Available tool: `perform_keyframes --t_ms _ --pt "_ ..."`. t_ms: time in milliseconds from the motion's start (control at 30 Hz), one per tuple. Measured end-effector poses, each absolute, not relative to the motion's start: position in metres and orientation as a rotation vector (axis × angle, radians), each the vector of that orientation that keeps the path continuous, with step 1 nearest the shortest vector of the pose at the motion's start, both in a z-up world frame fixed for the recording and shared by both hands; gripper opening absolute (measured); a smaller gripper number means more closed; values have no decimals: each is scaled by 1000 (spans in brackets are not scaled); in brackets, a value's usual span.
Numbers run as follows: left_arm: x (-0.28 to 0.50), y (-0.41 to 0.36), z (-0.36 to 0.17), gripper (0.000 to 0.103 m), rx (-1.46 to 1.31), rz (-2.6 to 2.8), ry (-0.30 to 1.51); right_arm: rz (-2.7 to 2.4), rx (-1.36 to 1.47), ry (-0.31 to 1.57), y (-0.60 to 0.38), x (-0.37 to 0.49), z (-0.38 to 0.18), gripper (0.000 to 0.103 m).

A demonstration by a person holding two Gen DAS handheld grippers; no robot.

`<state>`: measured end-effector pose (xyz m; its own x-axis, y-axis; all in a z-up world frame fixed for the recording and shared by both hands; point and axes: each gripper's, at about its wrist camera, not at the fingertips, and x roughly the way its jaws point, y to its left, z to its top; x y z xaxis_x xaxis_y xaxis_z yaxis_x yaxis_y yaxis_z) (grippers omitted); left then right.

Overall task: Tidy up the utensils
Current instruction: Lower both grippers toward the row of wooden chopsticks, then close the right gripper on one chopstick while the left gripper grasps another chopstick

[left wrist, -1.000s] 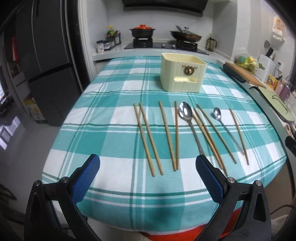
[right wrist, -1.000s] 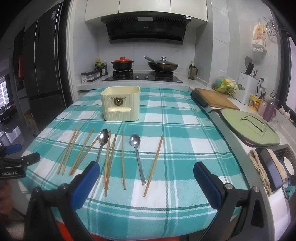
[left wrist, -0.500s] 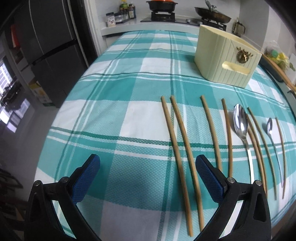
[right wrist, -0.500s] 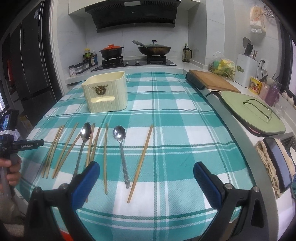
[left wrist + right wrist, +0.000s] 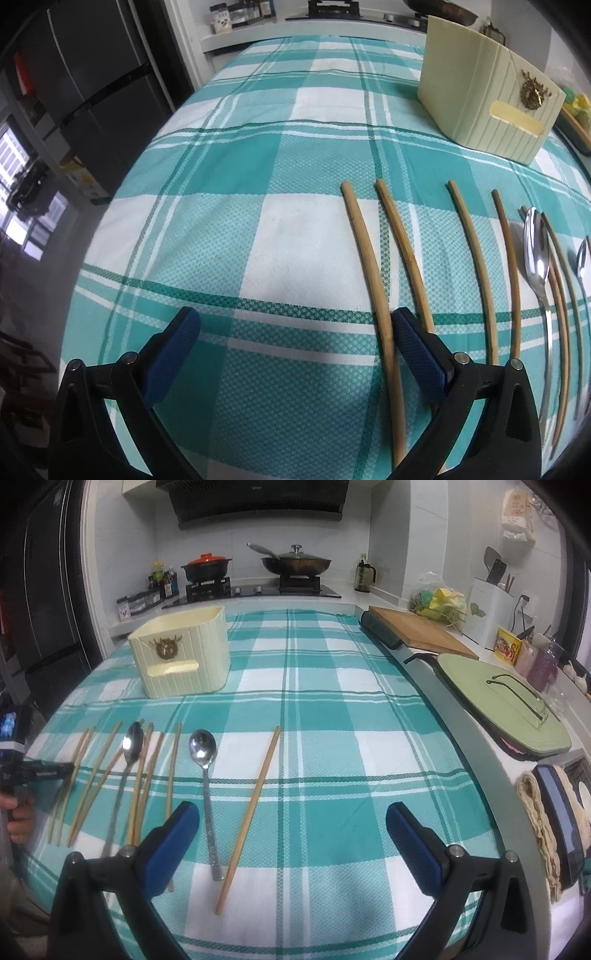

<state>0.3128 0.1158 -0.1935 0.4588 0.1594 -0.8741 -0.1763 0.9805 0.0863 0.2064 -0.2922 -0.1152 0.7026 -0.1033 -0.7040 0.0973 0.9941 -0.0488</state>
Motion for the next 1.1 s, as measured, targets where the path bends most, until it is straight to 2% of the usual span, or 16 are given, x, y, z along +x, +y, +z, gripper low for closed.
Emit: perform_keyframes --t_ms 100,167,233,267,300,367,433,533,600,700,800,967,1000,1100 --pt "318 120 -195 103 -29 177 1097 -67 37 847 -295 231 -136 95" --pt "321 122 -195 103 -29 154 1116 -27 73 890 -293 249 -148 84" --pt "324 124 -196 103 -25 136 1138 5 70 922 -288 267 -158 80" --pt "326 126 -196 103 -20 130 1151 10 58 941 -285 277 -162 72" --pt "328 127 -196 103 -14 125 1163 19 47 970 -283 286 -167 68" --pt "333 129 -194 103 5 121 1181 44 34 1030 -281 302 -177 52" --pt "338 130 -194 102 26 117 1198 68 23 1082 -280 314 -186 52" --pt "348 129 -191 87 20 73 1228 88 -33 1112 -275 325 -188 52" --pt "358 126 -189 73 11 42 1251 101 -58 1130 -273 333 -188 49" --pt "373 120 -187 62 23 28 1268 113 -65 1151 -274 349 -186 45" --pt "384 117 -185 49 18 15 1285 100 -49 1168 -279 370 -184 33" --pt "395 111 -184 35 28 7 1287 82 -9 1178 -283 390 -182 18" --pt "396 110 -184 29 26 1 1285 78 -10 1175 -283 392 -183 16" --pt "401 109 -184 24 31 5 1278 65 -10 1162 -284 395 -185 10"
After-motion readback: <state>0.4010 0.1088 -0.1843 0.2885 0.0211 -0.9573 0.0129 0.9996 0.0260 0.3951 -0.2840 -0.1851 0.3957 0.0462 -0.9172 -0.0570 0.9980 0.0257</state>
